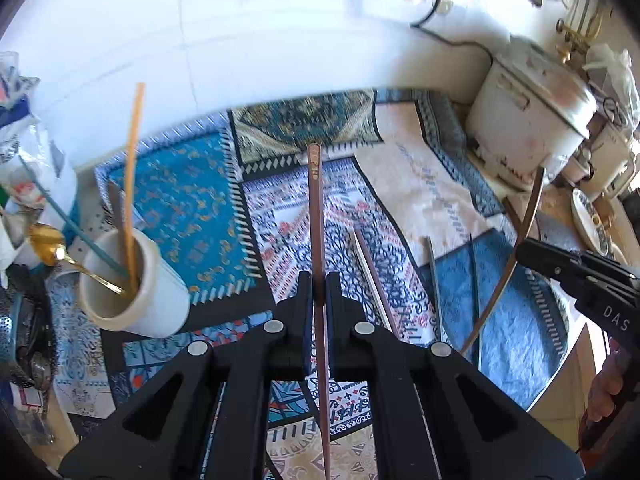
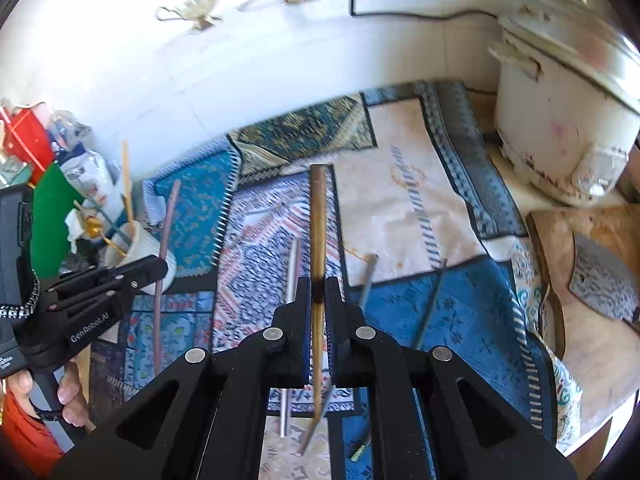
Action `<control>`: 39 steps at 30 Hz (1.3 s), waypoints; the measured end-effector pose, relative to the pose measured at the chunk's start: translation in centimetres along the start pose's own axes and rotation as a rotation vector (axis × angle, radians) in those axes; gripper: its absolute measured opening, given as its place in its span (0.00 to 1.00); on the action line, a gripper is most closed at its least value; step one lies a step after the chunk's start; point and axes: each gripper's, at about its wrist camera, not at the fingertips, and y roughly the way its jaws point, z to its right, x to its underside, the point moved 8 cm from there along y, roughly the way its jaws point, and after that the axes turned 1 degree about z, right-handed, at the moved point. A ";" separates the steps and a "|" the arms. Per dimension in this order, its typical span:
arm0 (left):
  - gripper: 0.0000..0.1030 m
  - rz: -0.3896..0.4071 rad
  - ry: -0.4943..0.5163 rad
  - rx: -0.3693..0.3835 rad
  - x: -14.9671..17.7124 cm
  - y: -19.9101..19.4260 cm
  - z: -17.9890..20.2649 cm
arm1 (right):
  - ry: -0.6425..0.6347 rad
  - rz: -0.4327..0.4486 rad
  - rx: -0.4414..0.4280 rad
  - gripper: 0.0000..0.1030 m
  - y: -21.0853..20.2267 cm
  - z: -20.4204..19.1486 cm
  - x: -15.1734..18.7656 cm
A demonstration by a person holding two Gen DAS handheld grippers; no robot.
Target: Organize utensils
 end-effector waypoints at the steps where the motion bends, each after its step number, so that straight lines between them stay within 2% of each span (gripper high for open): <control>1: 0.04 0.019 -0.015 0.002 -0.4 -0.8 -0.4 | -0.007 0.006 -0.004 0.06 -0.1 -0.3 -0.3; 12: 0.04 0.217 -0.115 -0.064 -3.6 -7.7 -5.0 | -0.126 0.099 -0.063 0.00 -1.8 -5.8 -4.4; 18: 0.04 0.282 -0.171 -0.098 -4.3 -10.2 -8.2 | -0.164 0.073 -0.083 0.00 -0.7 -7.5 -4.8; 21: 0.04 0.303 -0.191 -0.108 -4.4 -11.1 -9.5 | -0.171 0.016 -0.069 0.01 0.7 -6.4 -4.2; 23: 0.04 0.316 -0.201 -0.132 -4.4 -11.6 -10.4 | -0.211 -0.048 -0.017 0.06 2.2 -5.1 -3.5; 25: 0.04 0.326 -0.209 -0.153 -4.3 -11.9 -11.2 | -0.249 -0.109 0.033 0.23 3.9 -3.7 -2.7; 27: 0.04 0.330 -0.224 -0.160 -4.0 -11.9 -11.8 | -0.288 -0.178 0.058 0.30 5.9 -2.5 -1.8; 30: 0.04 0.331 -0.258 -0.169 -3.5 -11.9 -12.7 | -0.363 -0.313 0.082 0.30 9.1 -1.1 0.4; 33: 0.04 0.323 -0.293 -0.182 -2.7 -11.5 -13.3 | -0.425 -0.397 0.089 0.30 11.1 -0.5 2.2; 39: 0.04 0.304 -0.349 -0.208 -1.3 -10.9 -13.9 | -0.513 -0.478 0.079 0.30 13.3 -0.5 3.6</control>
